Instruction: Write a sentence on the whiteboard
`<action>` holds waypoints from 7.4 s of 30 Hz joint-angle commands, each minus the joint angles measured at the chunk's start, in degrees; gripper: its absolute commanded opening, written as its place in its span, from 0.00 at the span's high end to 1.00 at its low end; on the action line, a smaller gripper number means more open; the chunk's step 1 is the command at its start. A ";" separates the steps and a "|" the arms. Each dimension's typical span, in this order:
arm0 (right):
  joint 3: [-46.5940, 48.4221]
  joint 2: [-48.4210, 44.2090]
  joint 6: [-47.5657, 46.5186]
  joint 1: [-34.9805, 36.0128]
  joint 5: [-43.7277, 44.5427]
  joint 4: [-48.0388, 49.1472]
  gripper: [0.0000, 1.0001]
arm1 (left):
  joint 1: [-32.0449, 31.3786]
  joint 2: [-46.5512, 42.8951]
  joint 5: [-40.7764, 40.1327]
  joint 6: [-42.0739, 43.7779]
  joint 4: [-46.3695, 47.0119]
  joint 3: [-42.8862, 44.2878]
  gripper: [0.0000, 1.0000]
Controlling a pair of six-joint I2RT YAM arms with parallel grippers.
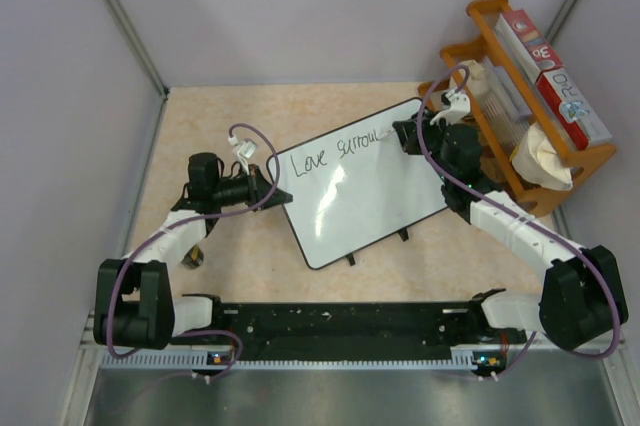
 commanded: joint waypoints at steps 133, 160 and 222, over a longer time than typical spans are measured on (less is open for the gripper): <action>7.53 0.33 -0.29 -3.45 2.90 -1.61 1.00 | -2.17 -0.40 -8.82 14.53 -0.94 -1.39 1.00; 3.31 0.59 0.32 -3.45 -1.67 -2.93 1.00 | -2.17 0.04 -8.82 14.62 -0.94 -1.39 1.00; 10.78 4.28 -0.20 -4.24 -0.09 -2.49 1.00 | -2.43 -0.14 -9.09 14.71 -1.21 -1.21 1.00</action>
